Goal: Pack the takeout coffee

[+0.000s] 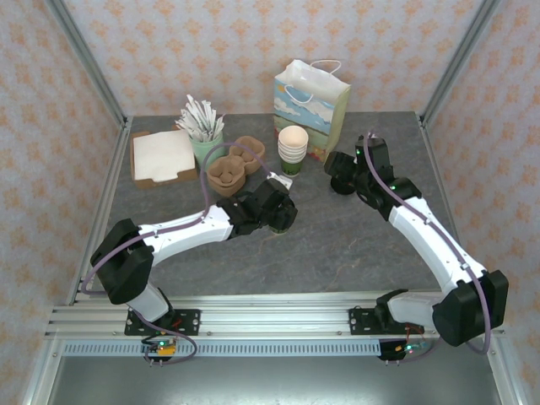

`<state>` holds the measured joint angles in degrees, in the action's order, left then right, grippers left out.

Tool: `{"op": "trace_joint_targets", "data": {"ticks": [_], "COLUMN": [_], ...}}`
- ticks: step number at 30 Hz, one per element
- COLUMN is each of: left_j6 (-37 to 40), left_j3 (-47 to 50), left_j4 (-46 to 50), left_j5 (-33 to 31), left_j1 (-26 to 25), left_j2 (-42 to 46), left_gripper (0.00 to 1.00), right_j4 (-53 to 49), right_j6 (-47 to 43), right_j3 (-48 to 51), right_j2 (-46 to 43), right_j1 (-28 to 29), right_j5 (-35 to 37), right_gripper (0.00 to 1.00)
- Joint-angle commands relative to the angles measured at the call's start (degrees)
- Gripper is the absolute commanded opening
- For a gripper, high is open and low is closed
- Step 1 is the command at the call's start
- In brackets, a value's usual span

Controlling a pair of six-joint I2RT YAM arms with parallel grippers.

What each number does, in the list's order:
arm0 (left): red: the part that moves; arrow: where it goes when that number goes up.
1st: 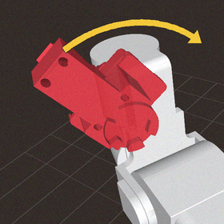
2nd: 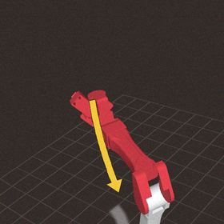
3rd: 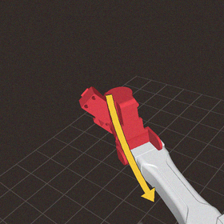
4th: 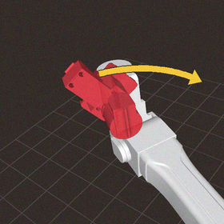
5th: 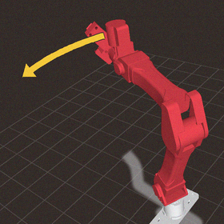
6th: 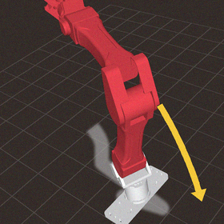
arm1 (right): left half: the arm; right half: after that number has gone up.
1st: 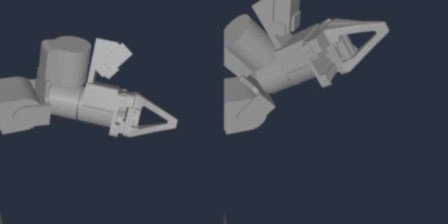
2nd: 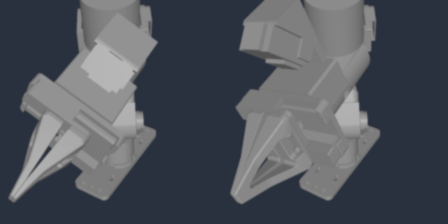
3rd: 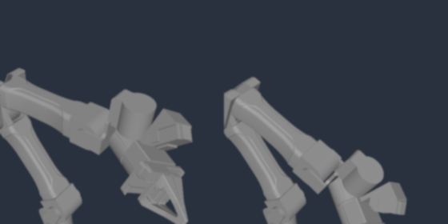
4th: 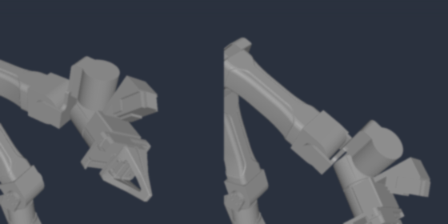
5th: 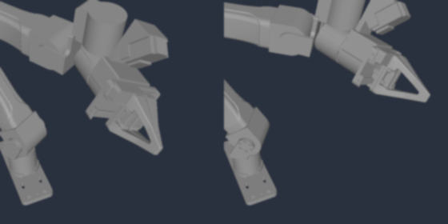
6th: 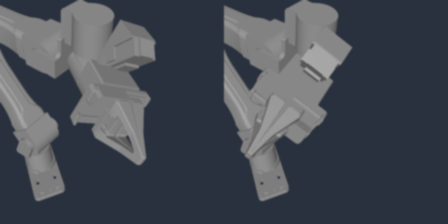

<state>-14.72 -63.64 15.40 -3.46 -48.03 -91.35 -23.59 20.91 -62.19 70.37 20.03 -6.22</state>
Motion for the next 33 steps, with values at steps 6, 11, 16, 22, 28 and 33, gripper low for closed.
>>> {"op": "trace_joint_targets", "data": {"ticks": [6, 11, 16, 22, 28, 33], "left_j6": [-1.34, -1.96, -2.59, -2.68, -2.51, -2.60], "left_j3": [-0.52, -0.54, -0.70, -0.66, 0.17, 0.42], "left_j4": [-0.85, -1.21, -0.98, -1.25, -1.40, -1.59], "left_j5": [-0.86, -1.24, -2.65, -3.00, -2.55, -2.52], "left_j1": [-0.63, -0.62, -0.62, -0.62, -0.62, -0.65], "left_j2": [-1.01, -1.19, -1.11, -0.49, -0.58, 0.34], "left_gripper": [0.72, 0.72, 0.72, 0.72, 0.72, 0.72], "right_j4": [0.13, 0.29, 0.47, 0.48, 0.32, 0.48], "right_j6": [0.01, 0.23, 0.40, 0.36, 0.19, 0.44], "right_j3": [-1.18, -1.35, -1.29, -0.75, 0.22, 0.58], "right_j2": [1.01, 1.35, 1.72, 1.64, 1.04, 1.02], "right_j1": [-0.37, -0.39, -0.35, -0.37, -0.38, -0.39], "right_j5": [-0.96, -1.32, -1.72, -1.45, -0.99, -1.08], "right_gripper": [0.79, 0.79, 0.79, 0.79, 0.79, 0.79]}}
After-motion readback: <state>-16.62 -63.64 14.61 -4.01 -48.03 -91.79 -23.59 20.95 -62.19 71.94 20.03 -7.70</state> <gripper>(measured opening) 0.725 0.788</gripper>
